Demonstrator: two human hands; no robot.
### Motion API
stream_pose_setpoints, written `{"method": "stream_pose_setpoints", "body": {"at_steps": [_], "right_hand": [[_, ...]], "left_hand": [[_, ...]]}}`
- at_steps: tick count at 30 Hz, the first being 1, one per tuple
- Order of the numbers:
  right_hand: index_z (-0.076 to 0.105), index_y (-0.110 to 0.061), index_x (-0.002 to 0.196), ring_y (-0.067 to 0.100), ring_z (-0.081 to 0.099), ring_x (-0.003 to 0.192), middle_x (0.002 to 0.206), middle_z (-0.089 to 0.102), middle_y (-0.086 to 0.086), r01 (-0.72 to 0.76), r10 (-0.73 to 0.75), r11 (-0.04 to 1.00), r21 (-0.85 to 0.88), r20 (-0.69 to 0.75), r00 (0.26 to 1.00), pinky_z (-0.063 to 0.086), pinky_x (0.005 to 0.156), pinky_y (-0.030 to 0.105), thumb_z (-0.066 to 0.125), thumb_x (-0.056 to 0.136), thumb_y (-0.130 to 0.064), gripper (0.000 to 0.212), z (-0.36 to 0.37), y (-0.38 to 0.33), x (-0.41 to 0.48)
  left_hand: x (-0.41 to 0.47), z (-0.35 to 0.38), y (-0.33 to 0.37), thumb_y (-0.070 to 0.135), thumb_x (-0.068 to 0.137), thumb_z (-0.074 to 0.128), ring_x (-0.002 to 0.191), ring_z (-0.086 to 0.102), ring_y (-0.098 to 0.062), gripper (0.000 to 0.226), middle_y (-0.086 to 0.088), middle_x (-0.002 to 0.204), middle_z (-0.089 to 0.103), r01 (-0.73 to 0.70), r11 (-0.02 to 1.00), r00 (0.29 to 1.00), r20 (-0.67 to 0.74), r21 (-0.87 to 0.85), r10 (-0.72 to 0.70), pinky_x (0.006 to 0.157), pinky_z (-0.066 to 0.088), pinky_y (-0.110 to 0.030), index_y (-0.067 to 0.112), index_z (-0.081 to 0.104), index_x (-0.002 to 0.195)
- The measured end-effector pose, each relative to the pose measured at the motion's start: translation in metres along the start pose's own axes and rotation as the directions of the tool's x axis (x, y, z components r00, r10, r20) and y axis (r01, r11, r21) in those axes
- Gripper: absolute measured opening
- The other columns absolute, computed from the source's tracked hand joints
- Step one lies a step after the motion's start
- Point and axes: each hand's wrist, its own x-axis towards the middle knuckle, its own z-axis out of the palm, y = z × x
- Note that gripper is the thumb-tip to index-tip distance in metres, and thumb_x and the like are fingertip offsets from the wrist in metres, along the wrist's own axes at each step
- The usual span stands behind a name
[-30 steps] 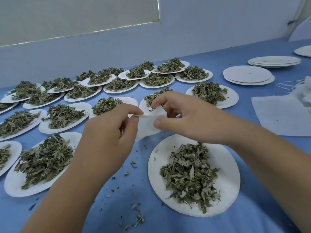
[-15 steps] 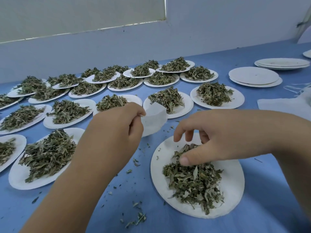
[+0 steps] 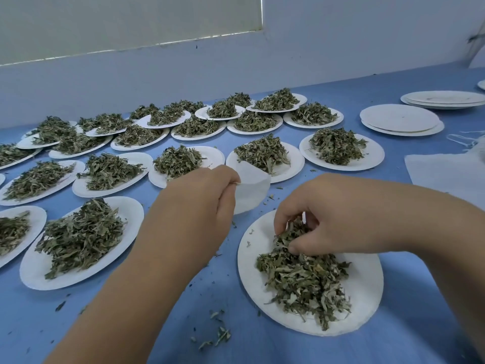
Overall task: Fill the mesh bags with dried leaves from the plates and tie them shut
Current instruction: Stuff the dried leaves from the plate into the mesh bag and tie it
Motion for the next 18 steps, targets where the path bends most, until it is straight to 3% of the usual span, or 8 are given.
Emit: {"method": "stream_pose_setpoints", "body": {"at_steps": [2,8,13,18], "right_hand": [[0.064,-0.044,0.1,-0.022,0.047,0.069,0.073,0.035,-0.059,0.016,-0.016,1.0,-0.001,-0.001,1.0,0.037,0.049,0.013,0.066,0.081,-0.047,0.019,0.0,0.0,0.0],[0.066,-0.041,0.092,-0.015,0.052,0.066,0.073,0.043,-0.053,0.052,-0.05,0.998,0.029,-0.044,0.998,0.041,0.049,0.012,0.067,0.081,-0.041,0.011,-0.001,0.001,0.0],[0.067,-0.039,0.086,-0.011,0.055,0.065,0.077,0.047,-0.051,0.09,-0.078,0.992,0.085,-0.135,0.988,0.042,0.057,0.008,0.069,0.078,-0.04,0.008,-0.005,0.005,-0.001],[0.066,-0.045,0.085,0.002,0.056,0.057,0.07,0.061,-0.023,0.14,-0.091,0.97,0.198,-0.238,0.967,0.05,0.057,0.025,0.065,0.068,-0.048,0.017,-0.012,0.009,-0.005]], "left_hand": [[0.0,-0.004,-0.001,0.012,0.095,0.054,0.057,0.043,-0.01,0.017,0.003,0.071,0.06,-0.004,1.0,0.999,-0.041,0.027,0.005,0.06,0.04,-0.028,0.012,0.07,0.099],[-0.003,-0.019,0.001,0.011,0.088,0.055,0.062,0.053,-0.019,0.021,-0.001,0.073,0.066,-0.023,0.99,0.983,-0.179,0.142,0.048,0.067,0.037,-0.024,0.008,0.074,0.095],[-0.002,-0.009,0.007,0.008,0.089,0.058,0.054,0.044,-0.015,0.016,0.004,0.06,0.056,0.054,0.998,0.997,-0.049,0.031,-0.052,0.056,0.041,-0.029,0.009,0.074,0.089],[-0.002,0.007,0.013,0.016,0.086,0.059,0.053,0.046,-0.008,0.015,0.01,0.049,0.045,0.148,0.982,0.989,-0.001,-0.117,-0.149,0.056,0.041,-0.028,0.017,0.074,0.085]]}}
